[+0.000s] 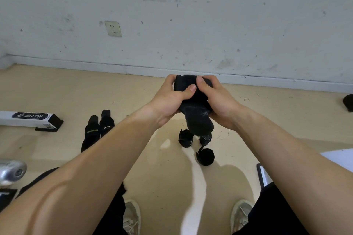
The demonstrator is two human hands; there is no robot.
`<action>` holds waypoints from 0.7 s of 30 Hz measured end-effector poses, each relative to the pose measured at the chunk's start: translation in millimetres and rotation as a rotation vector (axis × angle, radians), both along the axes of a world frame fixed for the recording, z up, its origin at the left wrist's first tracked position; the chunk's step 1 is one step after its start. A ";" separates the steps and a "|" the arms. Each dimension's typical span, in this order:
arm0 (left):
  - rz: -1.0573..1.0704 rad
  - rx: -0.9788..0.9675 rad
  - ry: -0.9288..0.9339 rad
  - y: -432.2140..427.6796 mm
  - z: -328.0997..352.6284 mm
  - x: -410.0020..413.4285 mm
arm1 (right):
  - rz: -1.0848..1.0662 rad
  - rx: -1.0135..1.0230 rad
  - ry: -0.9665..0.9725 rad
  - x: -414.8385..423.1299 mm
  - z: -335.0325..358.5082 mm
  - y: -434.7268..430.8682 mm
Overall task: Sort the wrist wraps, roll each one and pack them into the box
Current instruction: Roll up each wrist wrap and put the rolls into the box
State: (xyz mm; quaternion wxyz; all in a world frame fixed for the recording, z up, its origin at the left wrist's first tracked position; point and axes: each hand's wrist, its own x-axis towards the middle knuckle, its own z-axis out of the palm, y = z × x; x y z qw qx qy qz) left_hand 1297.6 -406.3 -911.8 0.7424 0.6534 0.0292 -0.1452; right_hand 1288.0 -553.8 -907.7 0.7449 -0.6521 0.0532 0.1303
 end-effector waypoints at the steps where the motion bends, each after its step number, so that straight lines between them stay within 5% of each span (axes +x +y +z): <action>1: -0.010 0.003 -0.011 1.4 0.0 1.0 | 0.000 0.009 -0.020 0.6 -0.2 -0.7; 11: -0.101 -0.120 0.135 6.5 14.0 -2.8 | 0.042 -0.046 -0.180 1.3 1.1 -1.1; 21: 0.158 -0.126 0.170 22.5 20.0 5.9 | 0.102 -0.559 -0.447 -14.0 23.6 -20.0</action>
